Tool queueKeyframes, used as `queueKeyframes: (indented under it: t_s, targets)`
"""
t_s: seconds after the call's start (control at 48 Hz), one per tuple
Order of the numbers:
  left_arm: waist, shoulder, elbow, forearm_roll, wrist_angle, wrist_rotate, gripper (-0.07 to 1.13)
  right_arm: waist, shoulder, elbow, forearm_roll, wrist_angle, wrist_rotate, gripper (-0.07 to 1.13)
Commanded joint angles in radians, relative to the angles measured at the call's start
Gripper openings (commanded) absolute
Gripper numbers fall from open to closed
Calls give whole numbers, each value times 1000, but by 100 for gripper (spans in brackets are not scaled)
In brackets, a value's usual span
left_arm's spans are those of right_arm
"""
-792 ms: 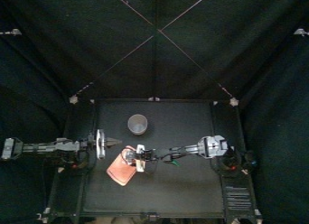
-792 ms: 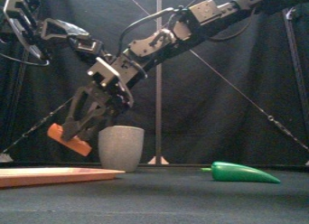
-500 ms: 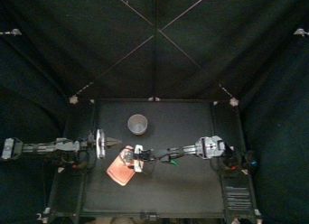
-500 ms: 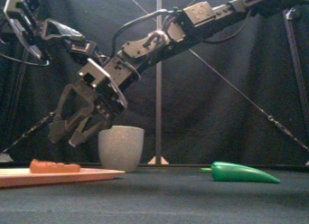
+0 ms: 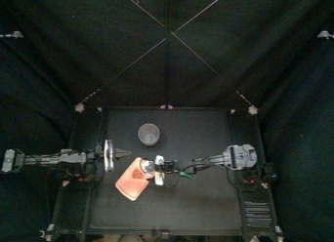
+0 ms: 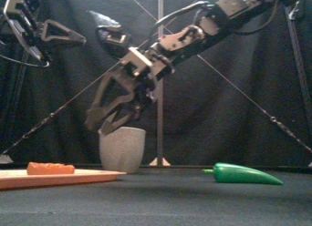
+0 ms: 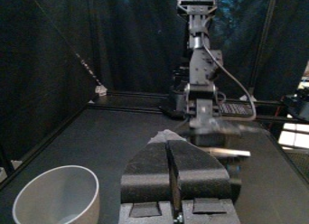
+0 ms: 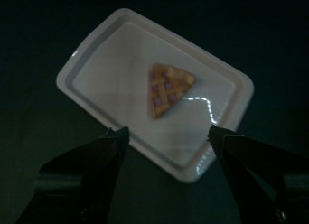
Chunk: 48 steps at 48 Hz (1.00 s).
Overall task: Pick the pie then place it on the pink plate
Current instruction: Drop pie on the pink plate and return to neutral
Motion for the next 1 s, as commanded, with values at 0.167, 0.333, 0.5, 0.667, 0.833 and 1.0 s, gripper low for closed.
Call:
queueKeyframes:
  t_s: [0.167,0.333,0.5,0.667,0.833,1.0]
  targets:
    - [2,3,-8,2,-8,-3,-1,-40,-299,268,26,-98,5,101]
    - [2,3,-5,2,-8,-3,-1,-86,-454,417,44,-95,5,101]
    - [2,3,8,2,-8,-2,-1,-109,-581,508,49,-112,5,101]
    - [2,3,23,0,-8,-2,-1,-121,-672,560,57,-144,5,101]
    - [2,3,26,2,-3,-2,-1,-124,-732,598,72,-209,5,101]
    - [2,3,25,2,-3,-2,-1,-132,-798,644,74,-250,5,101]
